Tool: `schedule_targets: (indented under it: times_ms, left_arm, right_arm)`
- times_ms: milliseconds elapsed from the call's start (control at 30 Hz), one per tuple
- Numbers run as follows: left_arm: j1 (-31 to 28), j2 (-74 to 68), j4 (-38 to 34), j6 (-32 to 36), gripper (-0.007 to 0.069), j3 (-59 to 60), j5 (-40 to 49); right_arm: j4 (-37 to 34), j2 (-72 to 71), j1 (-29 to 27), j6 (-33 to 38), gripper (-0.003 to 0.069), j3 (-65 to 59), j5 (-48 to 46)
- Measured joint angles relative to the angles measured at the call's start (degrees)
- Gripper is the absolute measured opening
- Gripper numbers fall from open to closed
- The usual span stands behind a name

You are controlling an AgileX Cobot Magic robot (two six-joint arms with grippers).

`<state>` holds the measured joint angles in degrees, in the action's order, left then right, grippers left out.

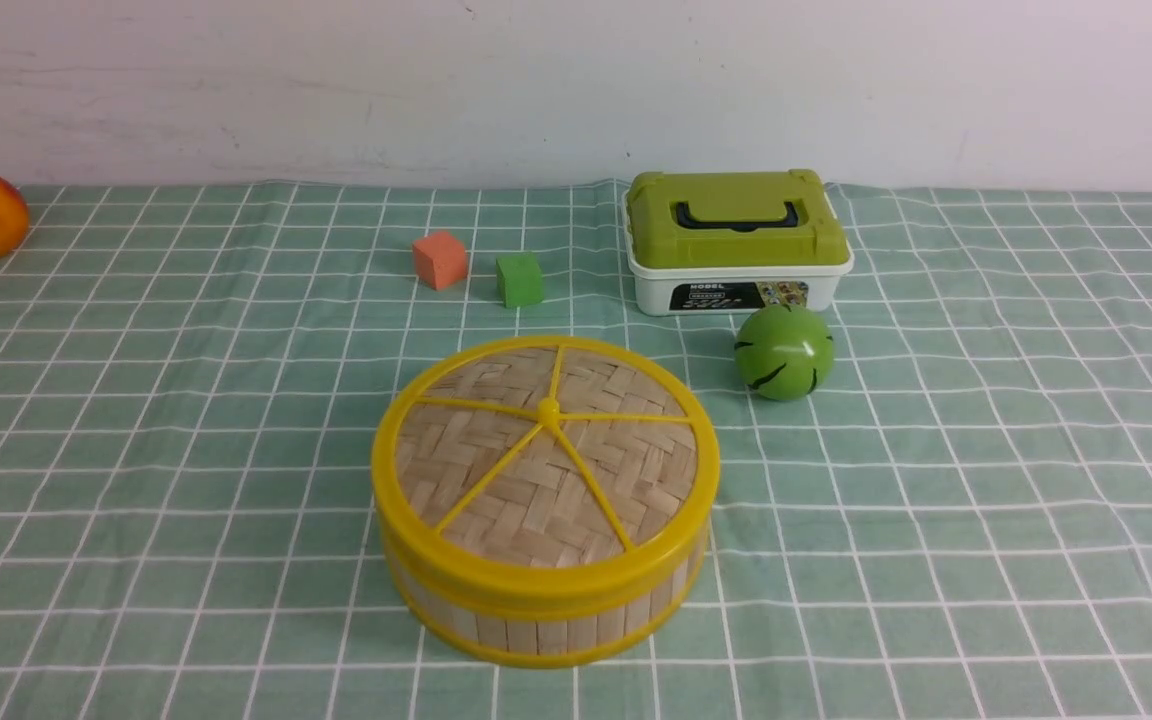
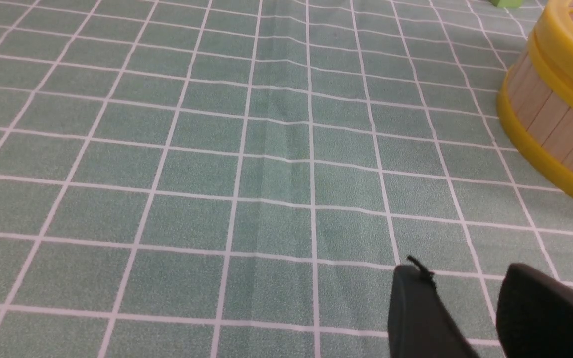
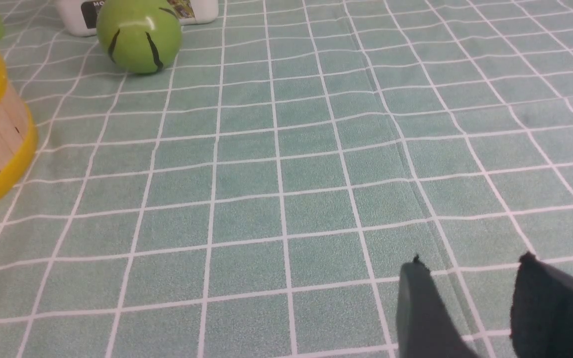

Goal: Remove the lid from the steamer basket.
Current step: Use the right arm to lift the lid of the steamer

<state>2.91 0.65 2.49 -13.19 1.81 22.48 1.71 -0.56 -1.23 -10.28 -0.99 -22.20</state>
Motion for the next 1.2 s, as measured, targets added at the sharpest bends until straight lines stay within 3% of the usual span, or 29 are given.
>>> schedule_targets:
  times_ms: [1100, 1200]
  left_arm:
    - [0.0, 0.0, 0.0, 0.0, 0.0239, 0.0, 0.0]
    - [0.0, 0.0, 0.0, 0.0, 0.0239, 0.0, 0.0]
  right_arm:
    - [1.1, 0.0, 0.0, 0.0, 0.0239, 0.0, 0.0]
    - [-1.7, 0.0, 0.0, -0.8, 0.0239, 0.0, 0.1]
